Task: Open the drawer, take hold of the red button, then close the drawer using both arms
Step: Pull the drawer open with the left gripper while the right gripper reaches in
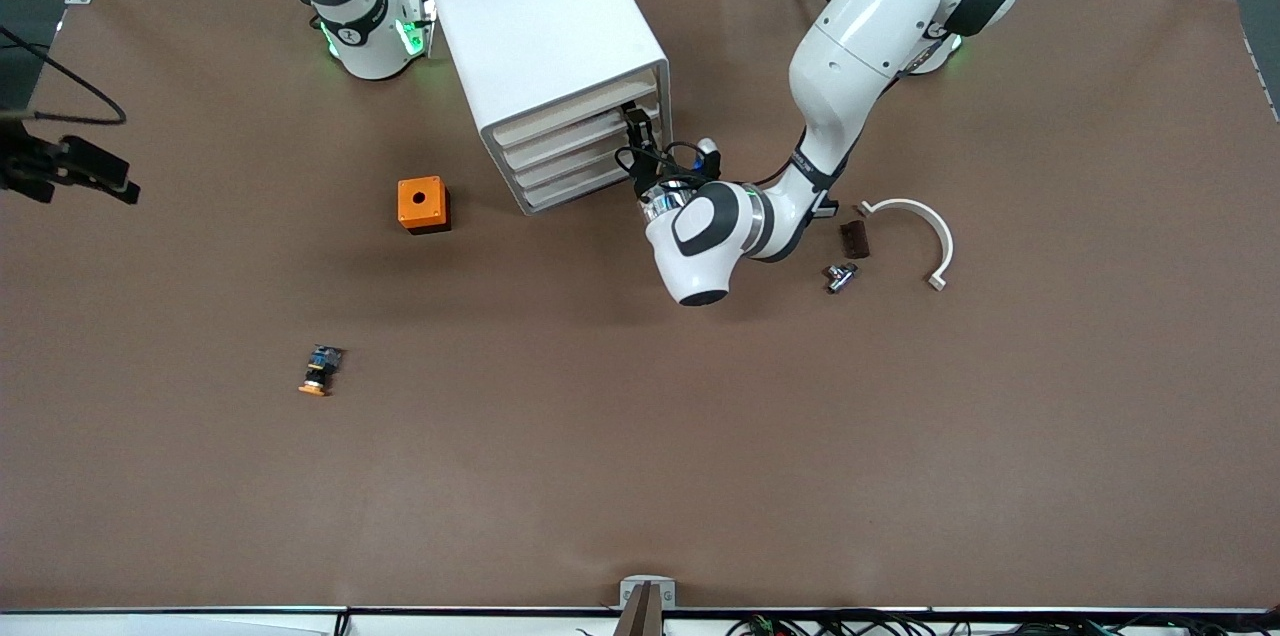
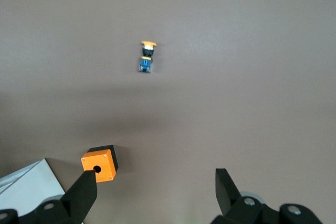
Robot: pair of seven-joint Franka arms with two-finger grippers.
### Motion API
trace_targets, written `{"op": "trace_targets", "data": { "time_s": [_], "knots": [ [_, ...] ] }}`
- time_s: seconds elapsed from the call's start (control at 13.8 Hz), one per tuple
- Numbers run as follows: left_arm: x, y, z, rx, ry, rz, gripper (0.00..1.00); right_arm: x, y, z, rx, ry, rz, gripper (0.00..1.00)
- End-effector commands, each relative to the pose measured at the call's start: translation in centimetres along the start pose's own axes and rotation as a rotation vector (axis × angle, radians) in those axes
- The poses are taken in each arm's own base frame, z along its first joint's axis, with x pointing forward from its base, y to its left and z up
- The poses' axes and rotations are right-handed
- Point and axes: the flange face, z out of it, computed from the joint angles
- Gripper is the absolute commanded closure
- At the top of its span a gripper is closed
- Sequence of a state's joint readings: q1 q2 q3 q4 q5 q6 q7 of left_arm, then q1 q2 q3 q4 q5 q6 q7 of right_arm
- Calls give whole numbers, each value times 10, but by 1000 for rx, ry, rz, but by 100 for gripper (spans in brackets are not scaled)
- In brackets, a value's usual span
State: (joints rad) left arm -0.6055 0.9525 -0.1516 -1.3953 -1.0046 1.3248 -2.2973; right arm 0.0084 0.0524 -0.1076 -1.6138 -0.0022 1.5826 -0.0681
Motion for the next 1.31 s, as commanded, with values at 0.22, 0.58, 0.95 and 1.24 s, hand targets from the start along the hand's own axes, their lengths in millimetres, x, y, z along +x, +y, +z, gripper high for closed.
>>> {"op": "trace_targets", "data": {
  "time_s": [0.22, 0.58, 0.95, 1.24],
  "knots": [
    [6, 4, -20, 10, -33, -15, 91, 24, -1, 40, -75, -80, -2, 0],
    [19, 6, -51, 12, -92, -15, 90, 17, -60, 68, 50, -120, 260, 0],
    [31, 9, -76, 5, -140, -16, 90, -4, -216, 73, 14, -80, 502, 0],
    [44, 13, -101, -6, -191, -17, 89, -33, -346, 101, 24, -15, 646, 0]
  ]
}}
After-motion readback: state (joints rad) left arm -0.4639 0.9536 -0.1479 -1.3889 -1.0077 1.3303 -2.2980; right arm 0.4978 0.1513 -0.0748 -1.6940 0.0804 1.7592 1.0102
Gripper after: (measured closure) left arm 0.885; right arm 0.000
